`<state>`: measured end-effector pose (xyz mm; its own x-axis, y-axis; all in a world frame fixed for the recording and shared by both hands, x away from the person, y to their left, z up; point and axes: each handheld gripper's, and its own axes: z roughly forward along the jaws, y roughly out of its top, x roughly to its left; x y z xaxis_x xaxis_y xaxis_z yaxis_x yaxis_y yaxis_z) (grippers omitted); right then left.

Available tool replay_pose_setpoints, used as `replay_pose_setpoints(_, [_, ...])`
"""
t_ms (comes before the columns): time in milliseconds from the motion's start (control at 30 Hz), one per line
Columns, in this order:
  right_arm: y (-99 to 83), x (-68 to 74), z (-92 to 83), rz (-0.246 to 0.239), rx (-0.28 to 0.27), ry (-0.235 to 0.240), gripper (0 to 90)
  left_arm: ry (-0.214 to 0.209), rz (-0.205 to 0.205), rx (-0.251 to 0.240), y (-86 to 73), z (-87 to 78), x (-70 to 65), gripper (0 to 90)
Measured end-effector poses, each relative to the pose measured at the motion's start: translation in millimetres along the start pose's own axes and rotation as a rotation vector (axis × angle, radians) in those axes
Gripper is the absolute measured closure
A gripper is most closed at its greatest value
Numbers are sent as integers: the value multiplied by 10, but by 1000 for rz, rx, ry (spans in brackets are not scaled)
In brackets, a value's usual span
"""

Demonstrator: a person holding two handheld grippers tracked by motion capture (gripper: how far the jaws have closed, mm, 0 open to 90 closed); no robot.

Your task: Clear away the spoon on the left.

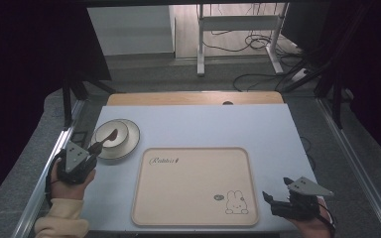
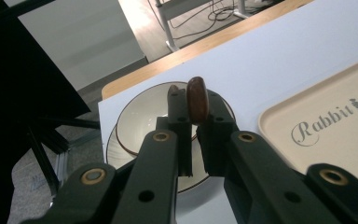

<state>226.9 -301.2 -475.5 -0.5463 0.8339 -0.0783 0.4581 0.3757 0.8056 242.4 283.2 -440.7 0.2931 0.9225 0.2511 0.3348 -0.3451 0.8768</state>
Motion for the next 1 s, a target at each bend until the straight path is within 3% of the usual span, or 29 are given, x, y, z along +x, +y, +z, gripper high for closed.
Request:
replay_pose_setpoints(500, [-3,0,2,-3,1,-1,150,-19,27,-23,75,-76,-64,851])
replay_pose_setpoints(1000, [-4,0,5,-3,3,-2,150,-60,24,-55,138,-118,-152,851])
